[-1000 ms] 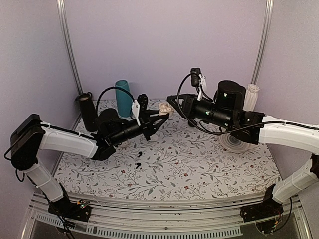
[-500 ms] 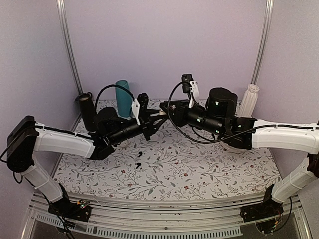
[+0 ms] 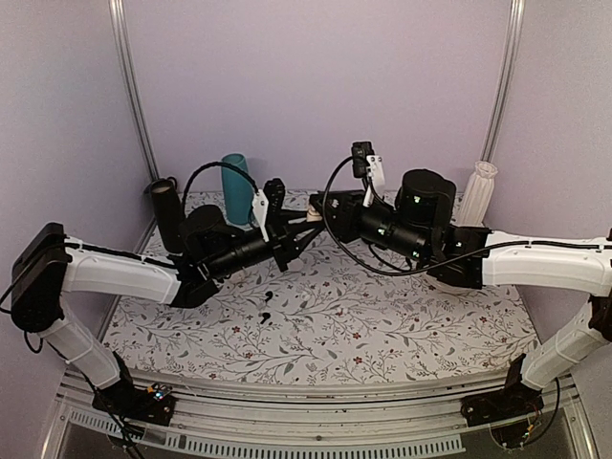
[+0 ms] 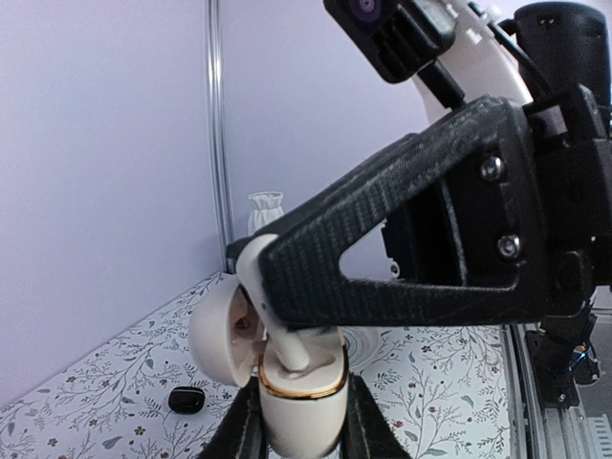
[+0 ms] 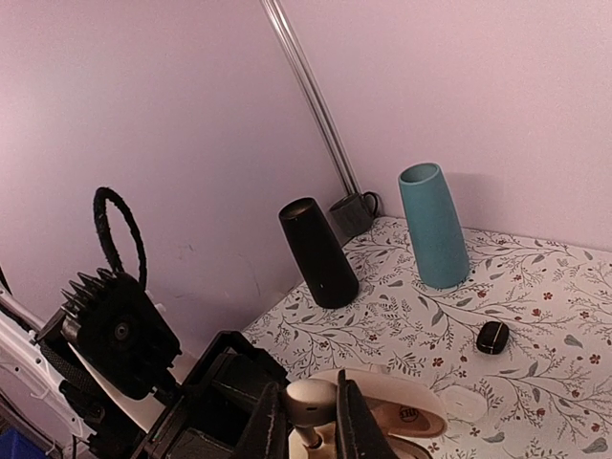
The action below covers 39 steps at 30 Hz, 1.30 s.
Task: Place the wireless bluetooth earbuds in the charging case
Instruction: Place the left earbud in the left side groove of the charging case.
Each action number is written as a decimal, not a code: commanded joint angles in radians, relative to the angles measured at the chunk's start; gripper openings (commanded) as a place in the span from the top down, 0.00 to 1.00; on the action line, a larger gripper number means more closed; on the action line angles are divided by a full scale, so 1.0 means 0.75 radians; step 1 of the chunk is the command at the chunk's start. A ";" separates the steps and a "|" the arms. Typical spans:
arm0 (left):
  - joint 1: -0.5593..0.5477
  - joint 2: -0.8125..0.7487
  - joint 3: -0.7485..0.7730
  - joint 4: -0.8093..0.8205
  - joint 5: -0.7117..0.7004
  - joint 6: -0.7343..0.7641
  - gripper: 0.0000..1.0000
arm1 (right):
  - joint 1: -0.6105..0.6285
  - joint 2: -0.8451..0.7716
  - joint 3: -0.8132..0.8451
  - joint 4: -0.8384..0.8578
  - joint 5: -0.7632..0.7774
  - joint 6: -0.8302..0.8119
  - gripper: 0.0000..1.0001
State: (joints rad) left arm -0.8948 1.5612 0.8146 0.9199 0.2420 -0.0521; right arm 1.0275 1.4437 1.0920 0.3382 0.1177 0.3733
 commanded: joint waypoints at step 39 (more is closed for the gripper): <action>-0.023 -0.116 0.014 0.033 -0.064 -0.019 1.00 | 0.028 0.035 -0.037 0.024 -0.010 -0.082 0.85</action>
State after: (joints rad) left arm -0.8993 1.5185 0.8146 0.8768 0.2077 -0.0639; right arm 1.0409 1.4597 1.0843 0.3939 0.1181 0.3214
